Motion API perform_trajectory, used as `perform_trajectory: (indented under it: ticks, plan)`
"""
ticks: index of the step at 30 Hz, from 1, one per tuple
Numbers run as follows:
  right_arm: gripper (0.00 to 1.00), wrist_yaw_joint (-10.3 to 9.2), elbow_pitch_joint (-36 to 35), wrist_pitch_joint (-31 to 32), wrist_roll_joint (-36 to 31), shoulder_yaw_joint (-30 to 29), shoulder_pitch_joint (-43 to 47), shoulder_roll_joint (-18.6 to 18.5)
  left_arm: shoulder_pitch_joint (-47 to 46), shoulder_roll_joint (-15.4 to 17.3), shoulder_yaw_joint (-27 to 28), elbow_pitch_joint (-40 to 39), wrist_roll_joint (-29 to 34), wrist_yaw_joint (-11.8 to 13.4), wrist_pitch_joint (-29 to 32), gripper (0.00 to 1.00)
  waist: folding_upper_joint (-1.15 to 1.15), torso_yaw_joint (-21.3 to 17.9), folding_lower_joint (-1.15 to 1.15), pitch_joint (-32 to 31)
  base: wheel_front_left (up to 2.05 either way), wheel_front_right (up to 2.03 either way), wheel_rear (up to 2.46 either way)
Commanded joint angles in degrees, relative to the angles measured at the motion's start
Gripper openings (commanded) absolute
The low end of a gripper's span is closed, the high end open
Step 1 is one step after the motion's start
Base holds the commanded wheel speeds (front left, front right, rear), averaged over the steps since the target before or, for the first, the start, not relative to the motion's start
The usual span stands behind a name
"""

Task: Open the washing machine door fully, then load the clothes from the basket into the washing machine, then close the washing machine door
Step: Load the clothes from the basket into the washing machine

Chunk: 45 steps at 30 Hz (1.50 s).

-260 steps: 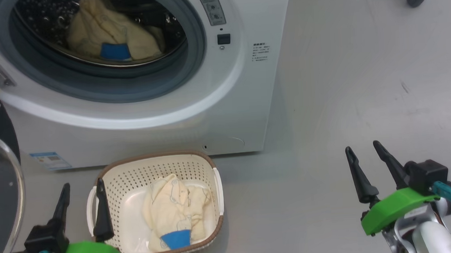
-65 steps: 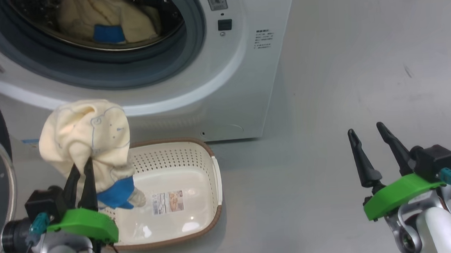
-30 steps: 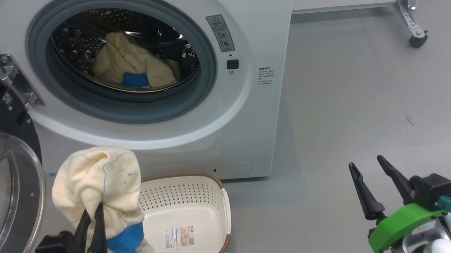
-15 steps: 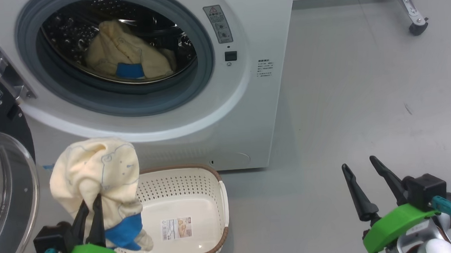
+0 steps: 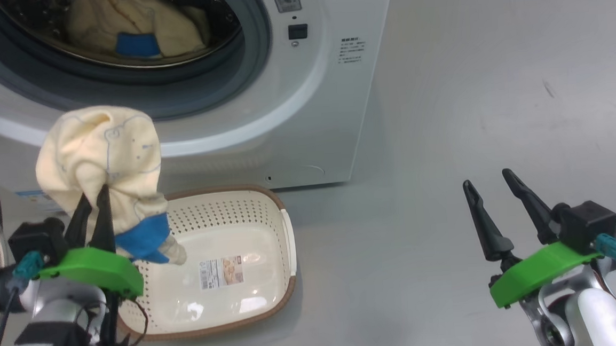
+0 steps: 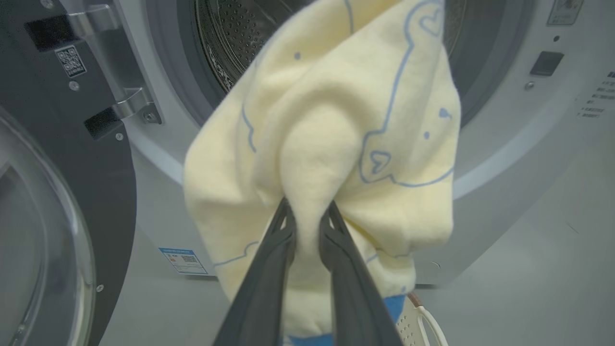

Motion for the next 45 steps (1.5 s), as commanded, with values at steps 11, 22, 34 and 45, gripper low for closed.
perform_trajectory:
  ticks: [11, 22, 34, 45]
  plan:
    - [1.00, 0.21, 0.67, -4.10, 2.28, 2.19, -7.48, -0.54, -20.16, 4.46, 3.97, 9.71, -1.21, -6.64, 2.88, 0.00, 0.00, -5.37, -0.01, 11.27, 0.00, 0.00, 0.00]
    - [1.00, 0.21, 4.30, -6.93, 4.68, 3.06, -11.02, -0.54, -37.14, 7.11, 3.75, 19.49, -2.06, -11.80, 10.08, 0.00, 0.00, -8.66, -0.01, 18.58, 0.00, 0.00, 0.00]
    - [1.00, 0.21, 5.26, -7.65, 6.87, 5.56, -13.85, -0.54, -52.51, 14.45, 0.49, 22.32, -2.89, -14.87, 18.62, 0.00, 0.00, -13.54, -0.01, 25.34, 0.00, 0.00, 0.00]
    - [1.00, 0.21, 4.06, -7.67, 8.92, 7.28, -14.58, -0.54, -62.27, 18.78, -3.40, 21.53, -3.09, -14.97, 12.41, 0.00, 0.00, -17.38, -0.01, 29.57, 0.00, 0.00, 0.00]
